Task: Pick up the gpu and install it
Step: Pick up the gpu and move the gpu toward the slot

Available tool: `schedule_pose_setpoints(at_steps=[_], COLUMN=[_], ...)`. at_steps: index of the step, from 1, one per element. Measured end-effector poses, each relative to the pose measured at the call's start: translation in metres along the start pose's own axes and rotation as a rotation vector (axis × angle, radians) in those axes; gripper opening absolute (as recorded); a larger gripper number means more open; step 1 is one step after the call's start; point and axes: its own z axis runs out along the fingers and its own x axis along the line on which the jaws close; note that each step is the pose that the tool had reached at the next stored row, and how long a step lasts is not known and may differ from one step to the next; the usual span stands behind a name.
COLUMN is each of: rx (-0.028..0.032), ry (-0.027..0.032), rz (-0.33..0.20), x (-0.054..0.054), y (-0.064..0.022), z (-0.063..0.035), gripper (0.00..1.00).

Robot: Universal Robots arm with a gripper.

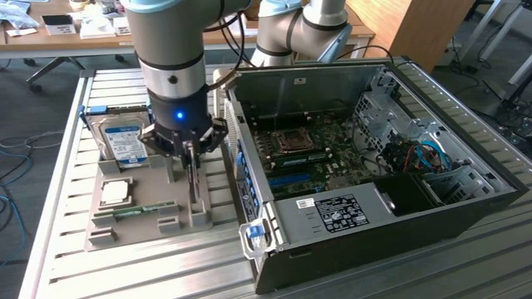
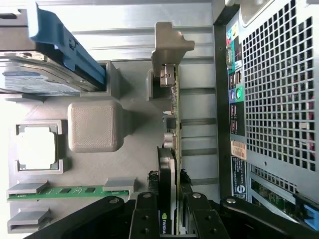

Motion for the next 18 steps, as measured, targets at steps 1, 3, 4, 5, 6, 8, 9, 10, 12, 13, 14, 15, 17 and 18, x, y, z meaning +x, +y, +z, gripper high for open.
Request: schedule_pose_setpoints(at_steps=[1,3,4,5,6,8,9,10,12,13,14,15,17,18], rx=[-0.0001,-0.0001,-0.0001,-0.0001,-0.0001,-0.0001,-0.0002,-0.0002,-0.0001,-0.0002,-0.0002,-0.0001,-0.0001,-0.0002], ry=[0.0,-0.0001,-0.0001,0.0,-0.0001,0.0,-0.0001,-0.0001,0.0,-0.0001,-0.0001,-0.0001,0.0,0.0], rz=[0.0,0.0,0.0,0.0,0.0,0.0,0.0,0.0,0.0,0.0,0.0,0.0,0.0,0.0], x=[0.0,0.0,0.0,0.0,-0.001,-0.001,-0.001,-0.001,-0.001,-0.001,-0.001,-0.001,-0.001,-0.001], y=[0.0002,0.0006,0.0008,0.0011,0.0013,0.0017,0.0019,0.0021,0.0025,0.0028,0.003,0.0032,0.0036,0.0038], z=[-0.0033,-0.0103,-0.0141,-0.0179,-0.0215,-0.0285,-0.0317,-0.035,-0.0423,-0.0463,-0.0499,-0.0535,-0.0605,-0.064], gripper=[0.27,0.27,0.27,0.27,0.27,0.27,0.27,0.27,0.27,0.27,0.27,0.27,0.27,0.27])
